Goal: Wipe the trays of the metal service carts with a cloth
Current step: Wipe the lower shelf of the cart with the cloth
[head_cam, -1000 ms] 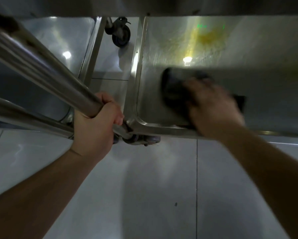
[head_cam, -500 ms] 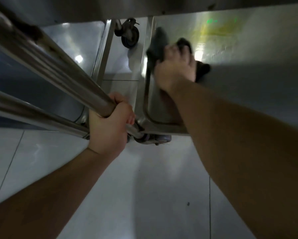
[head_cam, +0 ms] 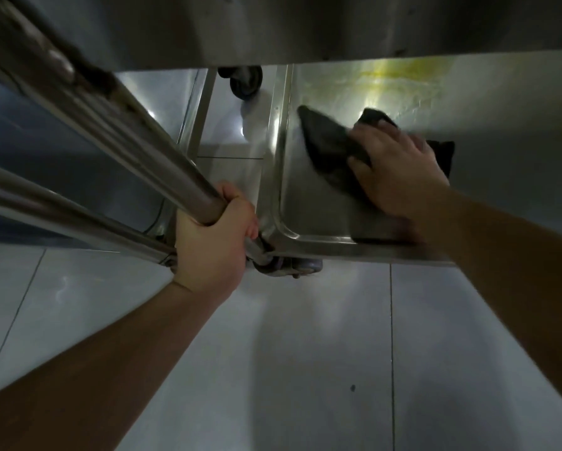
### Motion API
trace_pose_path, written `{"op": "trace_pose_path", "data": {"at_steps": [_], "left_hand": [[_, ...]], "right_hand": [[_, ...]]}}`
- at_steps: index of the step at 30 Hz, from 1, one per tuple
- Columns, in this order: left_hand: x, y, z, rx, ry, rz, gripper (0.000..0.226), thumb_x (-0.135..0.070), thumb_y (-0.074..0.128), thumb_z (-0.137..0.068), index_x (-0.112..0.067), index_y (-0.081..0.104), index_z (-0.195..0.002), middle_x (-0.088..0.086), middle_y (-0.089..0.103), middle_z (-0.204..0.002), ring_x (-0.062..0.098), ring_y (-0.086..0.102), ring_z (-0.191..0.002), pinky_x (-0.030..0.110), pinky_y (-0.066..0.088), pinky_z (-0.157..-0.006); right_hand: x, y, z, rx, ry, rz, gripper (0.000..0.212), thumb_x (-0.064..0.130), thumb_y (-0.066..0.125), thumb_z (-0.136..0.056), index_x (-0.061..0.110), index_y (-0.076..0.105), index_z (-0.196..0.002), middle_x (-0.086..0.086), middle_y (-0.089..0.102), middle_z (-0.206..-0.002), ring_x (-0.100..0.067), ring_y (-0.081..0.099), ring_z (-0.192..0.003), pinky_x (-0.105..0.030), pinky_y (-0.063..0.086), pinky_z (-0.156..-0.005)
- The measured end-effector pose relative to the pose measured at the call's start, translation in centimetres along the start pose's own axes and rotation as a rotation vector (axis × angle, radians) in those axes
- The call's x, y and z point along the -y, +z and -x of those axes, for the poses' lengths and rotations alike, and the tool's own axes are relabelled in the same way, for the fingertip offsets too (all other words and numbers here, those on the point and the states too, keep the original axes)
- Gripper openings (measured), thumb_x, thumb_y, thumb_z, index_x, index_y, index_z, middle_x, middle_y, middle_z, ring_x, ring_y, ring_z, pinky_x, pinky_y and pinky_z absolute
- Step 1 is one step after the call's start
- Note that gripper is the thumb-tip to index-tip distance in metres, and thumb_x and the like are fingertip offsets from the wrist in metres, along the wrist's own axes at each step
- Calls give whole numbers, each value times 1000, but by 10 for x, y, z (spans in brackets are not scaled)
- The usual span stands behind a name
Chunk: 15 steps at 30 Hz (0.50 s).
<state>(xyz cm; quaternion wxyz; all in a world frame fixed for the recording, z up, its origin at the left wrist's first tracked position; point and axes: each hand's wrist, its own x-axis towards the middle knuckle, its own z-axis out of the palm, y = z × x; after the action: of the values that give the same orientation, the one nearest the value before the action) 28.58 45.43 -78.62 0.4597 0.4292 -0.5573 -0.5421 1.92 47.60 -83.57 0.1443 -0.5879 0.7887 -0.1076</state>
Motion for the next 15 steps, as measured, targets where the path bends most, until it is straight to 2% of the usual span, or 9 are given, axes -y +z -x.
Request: {"op": "trace_pose_path", "data": {"at_steps": [2,3,8,11,15], "left_hand": [[0,0,-1,31,13,11,23,1,51,-77,-9,43,-59,1,42,-51,17,44,-52,29,45,-59],[0,-1,-2,46,22,7,22,2,50,-78,-9,43,-60,1,42,-51,16,45,-52,29,45,-59],[-3,-2,-2,58,14,22,21,5,51,-78,-10,47,-63,1,44,-51,16,46,-52,27,47,-59],[-8,-2,-2,50,-27,13,21,3,52,-79,-11,47,-64,0,46,-52,14,47,-52,27,49,-61],[-11,-2,-1,21,-37,-32,22,4,52,-82,-10,50,-65,-1,49,-53,15,51,-55,26,52,-66]], "right_hand": [[29,6,-33,-44,170,-42,59,48,31,-107,35,25,-164,10,22,-173,-21,9,-161,-49,6,-128],[49,10,-43,-24,164,-69,60,47,31,-106,33,25,-164,9,22,-173,-23,9,-161,-50,6,-128],[104,37,-24,27,-117,-82,62,45,32,-107,27,24,-166,4,28,-171,-27,13,-161,-51,4,-129],[98,42,6,72,-179,-56,62,48,29,-106,36,20,-166,13,23,-172,-19,9,-161,-45,-1,-129],[73,38,55,152,-429,53,60,56,23,-104,43,22,-163,18,27,-169,-15,12,-160,-42,2,-127]]}}
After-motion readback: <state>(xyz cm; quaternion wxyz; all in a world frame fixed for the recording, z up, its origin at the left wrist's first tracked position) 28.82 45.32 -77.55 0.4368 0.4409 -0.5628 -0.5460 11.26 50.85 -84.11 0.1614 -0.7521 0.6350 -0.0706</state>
